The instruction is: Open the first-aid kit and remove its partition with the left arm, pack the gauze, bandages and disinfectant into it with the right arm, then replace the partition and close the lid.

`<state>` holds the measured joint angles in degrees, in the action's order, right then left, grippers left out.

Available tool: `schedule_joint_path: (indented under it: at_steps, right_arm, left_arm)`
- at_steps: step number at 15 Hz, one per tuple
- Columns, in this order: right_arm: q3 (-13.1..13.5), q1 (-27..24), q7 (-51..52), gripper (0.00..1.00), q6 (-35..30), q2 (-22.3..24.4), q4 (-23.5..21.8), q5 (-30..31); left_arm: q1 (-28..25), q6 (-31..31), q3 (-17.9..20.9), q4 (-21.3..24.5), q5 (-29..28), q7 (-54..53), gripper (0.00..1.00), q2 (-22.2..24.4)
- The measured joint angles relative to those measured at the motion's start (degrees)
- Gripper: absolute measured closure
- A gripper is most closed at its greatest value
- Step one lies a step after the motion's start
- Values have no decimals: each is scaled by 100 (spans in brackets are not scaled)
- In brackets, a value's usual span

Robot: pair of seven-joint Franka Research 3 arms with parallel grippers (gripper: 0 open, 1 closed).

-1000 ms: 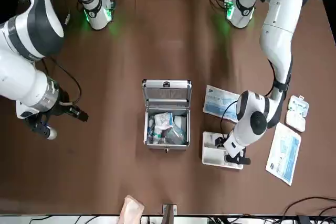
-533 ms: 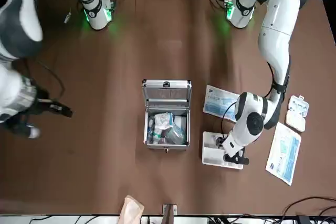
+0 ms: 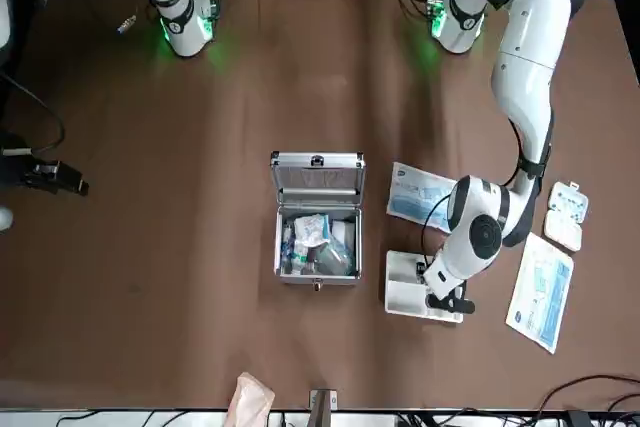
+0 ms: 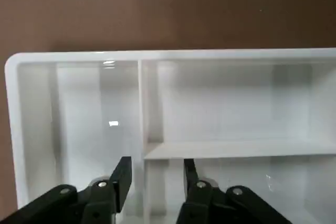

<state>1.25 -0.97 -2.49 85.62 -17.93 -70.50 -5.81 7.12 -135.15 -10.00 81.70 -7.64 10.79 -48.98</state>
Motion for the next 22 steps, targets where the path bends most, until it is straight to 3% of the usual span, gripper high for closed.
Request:
schedule_joint_path:
  at_steps: [3, 4, 6, 9, 15, 22]
  right_arm:
    - [523, 361, 451, 21, -39, 17, 0, -1]
    - [912, 707, 591, 17, -85, 38, 0, -5]
    - [1325, 1148, 600, 3, -127, 50, 0, -5]
    - [1929, 1709, 600, 1, -144, 52, 0, -5]
    - [2084, 1742, 601, 1, -155, 51, -75, -5]
    - [2128, 1715, 613, 1, -155, 51, -114, -27]
  left_arm:
    - [0, 1, 2, 0, -1, -3, 60, -1]
    - [-2, 1, 4, -4, -1, -3, 67, -1]
    - [-2, 7, 13, -11, -2, 3, 88, -1]
    - [2, 73, 15, -53, -4, 11, 97, 1]
    - [-18, 120, 22, -197, -5, 10, 96, 83]
    - [-131, 570, 29, -260, -6, 3, 96, 846]
